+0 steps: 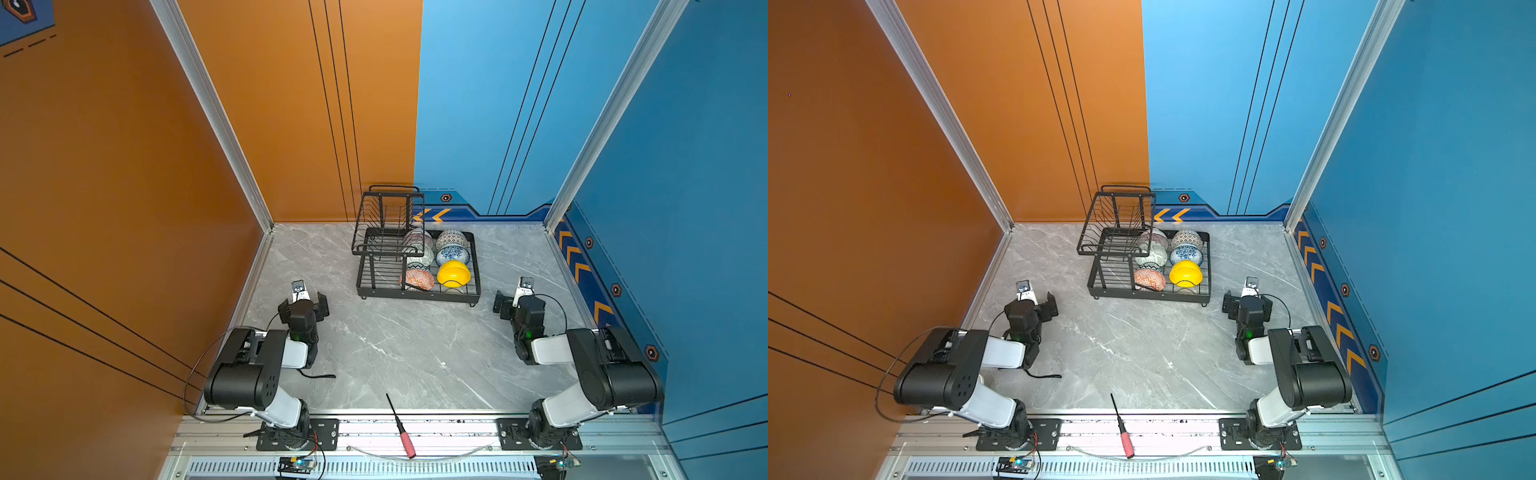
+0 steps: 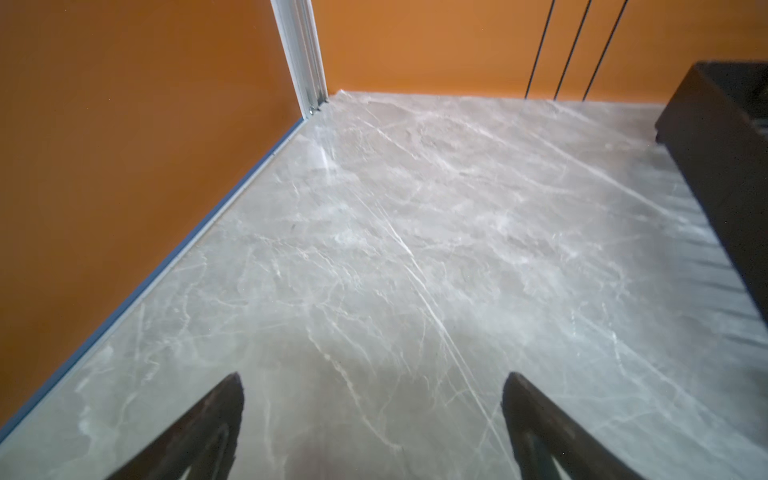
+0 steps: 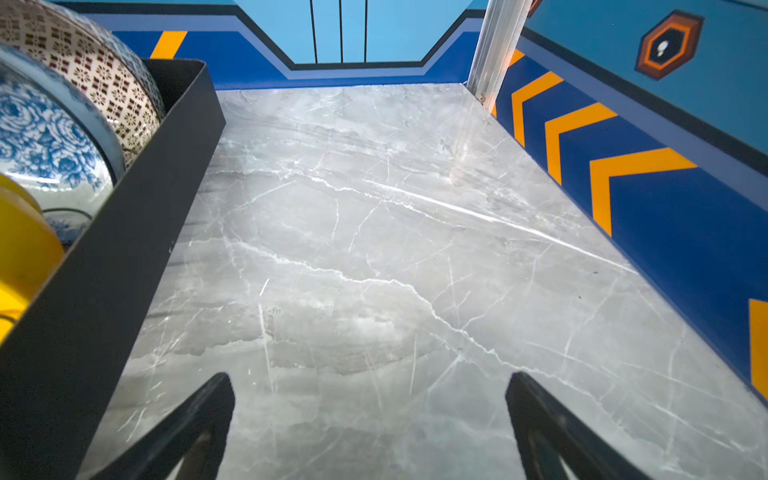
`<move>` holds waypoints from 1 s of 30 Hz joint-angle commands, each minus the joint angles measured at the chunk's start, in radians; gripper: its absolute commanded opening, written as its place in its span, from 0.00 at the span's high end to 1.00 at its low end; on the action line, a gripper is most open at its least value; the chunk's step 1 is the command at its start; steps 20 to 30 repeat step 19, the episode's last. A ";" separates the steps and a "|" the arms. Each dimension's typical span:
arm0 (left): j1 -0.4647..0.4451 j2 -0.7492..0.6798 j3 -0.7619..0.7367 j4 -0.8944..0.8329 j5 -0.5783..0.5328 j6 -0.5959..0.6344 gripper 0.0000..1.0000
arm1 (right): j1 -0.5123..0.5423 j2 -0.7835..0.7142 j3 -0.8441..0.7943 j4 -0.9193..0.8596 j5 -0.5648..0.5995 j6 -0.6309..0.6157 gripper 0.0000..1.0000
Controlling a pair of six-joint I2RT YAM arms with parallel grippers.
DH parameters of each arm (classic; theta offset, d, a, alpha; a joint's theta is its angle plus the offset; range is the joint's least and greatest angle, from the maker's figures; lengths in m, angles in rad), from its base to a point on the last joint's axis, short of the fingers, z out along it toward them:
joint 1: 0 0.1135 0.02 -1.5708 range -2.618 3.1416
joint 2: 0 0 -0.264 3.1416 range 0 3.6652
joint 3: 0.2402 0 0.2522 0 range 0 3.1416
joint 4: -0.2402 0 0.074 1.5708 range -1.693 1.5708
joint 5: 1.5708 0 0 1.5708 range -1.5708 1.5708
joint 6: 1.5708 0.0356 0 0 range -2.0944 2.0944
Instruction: Load the bowls into the dish rack
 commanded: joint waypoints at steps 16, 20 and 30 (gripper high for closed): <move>-0.017 -0.003 0.083 -0.010 0.048 0.056 0.02 | -0.015 0.000 0.032 0.016 -0.020 -0.002 0.00; -0.017 -0.003 0.084 -0.010 0.048 0.055 0.02 | -0.007 -0.001 0.018 0.040 -0.007 -0.006 0.00; -0.017 -0.003 0.084 -0.010 0.048 0.055 0.02 | -0.007 -0.001 0.018 0.040 -0.007 -0.006 0.00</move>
